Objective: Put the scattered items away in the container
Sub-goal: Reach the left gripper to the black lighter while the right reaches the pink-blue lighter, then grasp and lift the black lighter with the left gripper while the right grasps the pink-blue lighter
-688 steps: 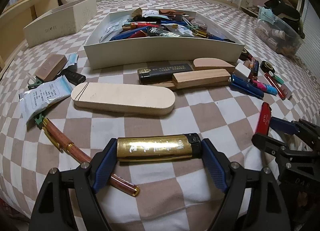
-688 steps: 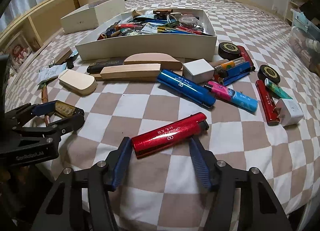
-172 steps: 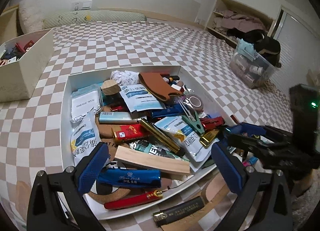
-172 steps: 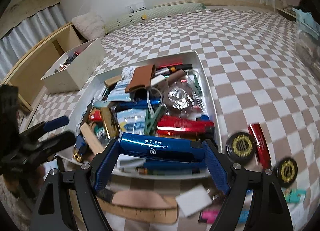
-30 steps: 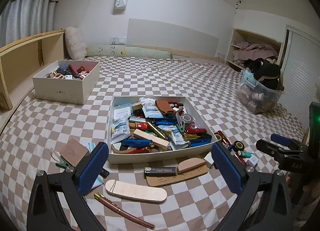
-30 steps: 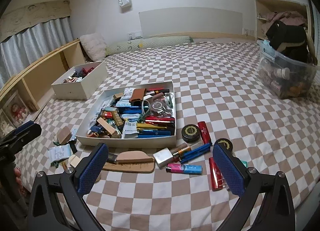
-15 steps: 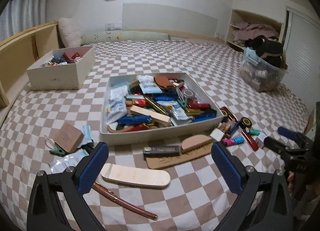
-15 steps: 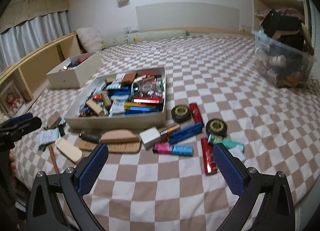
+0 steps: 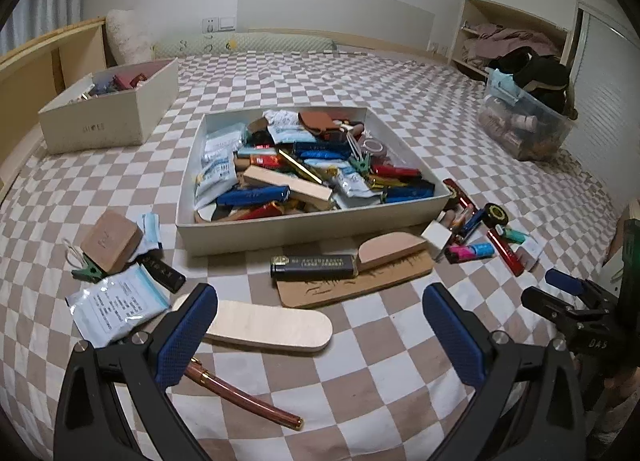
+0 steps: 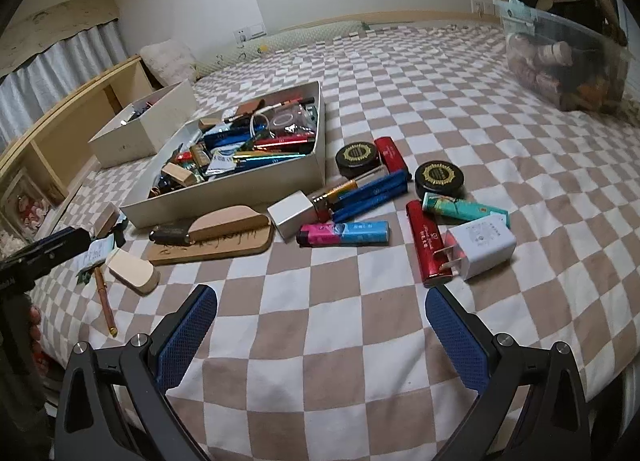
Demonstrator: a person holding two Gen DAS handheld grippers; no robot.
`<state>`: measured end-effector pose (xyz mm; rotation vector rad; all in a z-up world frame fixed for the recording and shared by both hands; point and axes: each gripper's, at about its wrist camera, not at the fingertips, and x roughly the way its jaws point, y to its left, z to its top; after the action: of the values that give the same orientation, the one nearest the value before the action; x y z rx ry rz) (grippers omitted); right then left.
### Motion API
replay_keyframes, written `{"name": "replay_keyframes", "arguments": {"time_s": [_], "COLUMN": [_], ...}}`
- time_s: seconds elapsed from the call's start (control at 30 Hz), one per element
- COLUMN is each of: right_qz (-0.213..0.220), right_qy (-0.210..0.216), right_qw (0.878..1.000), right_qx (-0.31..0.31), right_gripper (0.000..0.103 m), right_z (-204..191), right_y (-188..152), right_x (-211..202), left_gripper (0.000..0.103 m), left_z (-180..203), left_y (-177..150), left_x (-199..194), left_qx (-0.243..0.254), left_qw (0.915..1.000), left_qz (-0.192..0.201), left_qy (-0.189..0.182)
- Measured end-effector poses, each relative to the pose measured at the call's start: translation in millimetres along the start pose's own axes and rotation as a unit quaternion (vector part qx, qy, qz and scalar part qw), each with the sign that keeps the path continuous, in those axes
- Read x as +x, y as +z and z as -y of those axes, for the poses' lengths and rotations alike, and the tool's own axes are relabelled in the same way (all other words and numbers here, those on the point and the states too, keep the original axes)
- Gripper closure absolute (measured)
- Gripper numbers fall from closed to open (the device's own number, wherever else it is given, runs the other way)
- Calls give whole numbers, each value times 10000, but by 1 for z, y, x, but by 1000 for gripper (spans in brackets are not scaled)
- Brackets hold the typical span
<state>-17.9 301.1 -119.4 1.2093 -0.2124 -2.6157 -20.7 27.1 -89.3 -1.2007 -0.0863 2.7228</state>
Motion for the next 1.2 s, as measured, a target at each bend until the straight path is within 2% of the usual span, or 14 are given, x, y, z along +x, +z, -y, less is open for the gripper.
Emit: {"name": "replay_keyframes", "arguments": {"time_s": [0.23, 0.4, 0.67, 0.93, 1.2], "right_qz": [-344, -420, -593, -698, -787], "right_qy": [-245, -583, -801, -834, -932], "right_qw": [9990, 9971, 9939, 9932, 9917], "right_qx": [-148, -267, -482, -409, -411], "right_gripper": [0, 0, 0, 0, 0], "right_z": [-4, -3, -3, 0, 2], "right_y": [8, 18, 29, 33, 35], "right_x": [31, 54, 81, 97, 103], "left_gripper": [0, 0, 0, 0, 0], "left_z": [-7, -9, -16, -20, -20], "left_y": [-7, -11, -10, -2, 2], "left_x": [15, 22, 33, 54, 74], "left_qx": [-139, -154, -256, -395, -408], "left_qw": [9997, 9994, 9990, 9980, 9973], "left_qz": [-201, -297, -362, -483, -617], "left_qy": [-74, -71, -69, -136, -43]}}
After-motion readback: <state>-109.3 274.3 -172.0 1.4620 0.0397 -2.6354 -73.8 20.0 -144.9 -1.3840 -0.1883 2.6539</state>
